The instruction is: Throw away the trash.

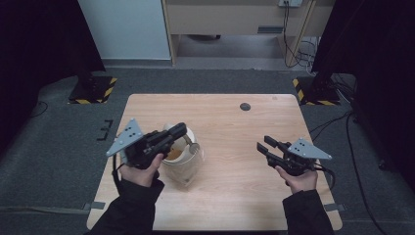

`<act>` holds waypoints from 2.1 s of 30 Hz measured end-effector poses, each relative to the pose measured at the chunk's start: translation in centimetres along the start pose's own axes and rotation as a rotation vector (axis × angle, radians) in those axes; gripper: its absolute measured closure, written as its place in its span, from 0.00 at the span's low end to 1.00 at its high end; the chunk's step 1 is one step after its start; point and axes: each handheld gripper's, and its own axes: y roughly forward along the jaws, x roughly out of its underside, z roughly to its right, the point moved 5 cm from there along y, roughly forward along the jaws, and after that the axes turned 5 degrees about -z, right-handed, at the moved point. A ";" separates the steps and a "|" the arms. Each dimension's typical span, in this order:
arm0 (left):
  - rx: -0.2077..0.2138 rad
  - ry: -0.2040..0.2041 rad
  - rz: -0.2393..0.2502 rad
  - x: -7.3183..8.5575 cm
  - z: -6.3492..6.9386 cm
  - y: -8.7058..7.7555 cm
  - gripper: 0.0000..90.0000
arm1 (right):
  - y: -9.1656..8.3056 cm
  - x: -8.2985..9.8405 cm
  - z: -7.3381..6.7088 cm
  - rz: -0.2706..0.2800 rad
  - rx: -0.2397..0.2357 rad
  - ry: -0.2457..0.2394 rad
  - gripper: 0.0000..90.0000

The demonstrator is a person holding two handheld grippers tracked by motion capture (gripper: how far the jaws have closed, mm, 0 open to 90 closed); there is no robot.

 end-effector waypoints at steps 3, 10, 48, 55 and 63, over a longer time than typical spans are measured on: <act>-0.035 -0.007 0.019 0.1 -1.2 -1.8 0.96 | 0.0 0.8 0.6 -0.022 0.016 0.010 0.62; -0.129 -0.028 0.020 1.9 -4.3 -4.9 0.96 | 0.1 2.7 2.4 -0.075 0.068 0.047 0.51; -0.220 -0.049 -0.032 7.5 -8.3 -2.7 0.68 | 1.1 5.3 3.5 -0.185 0.099 0.029 0.43; -0.278 -0.081 -0.054 8.0 -9.7 -4.2 0.54 | 1.1 5.4 3.6 -0.189 0.103 0.028 0.43; -0.396 -0.118 -0.231 12.6 -12.6 -6.4 0.45 | 1.0 5.8 4.1 -0.209 0.134 0.052 0.38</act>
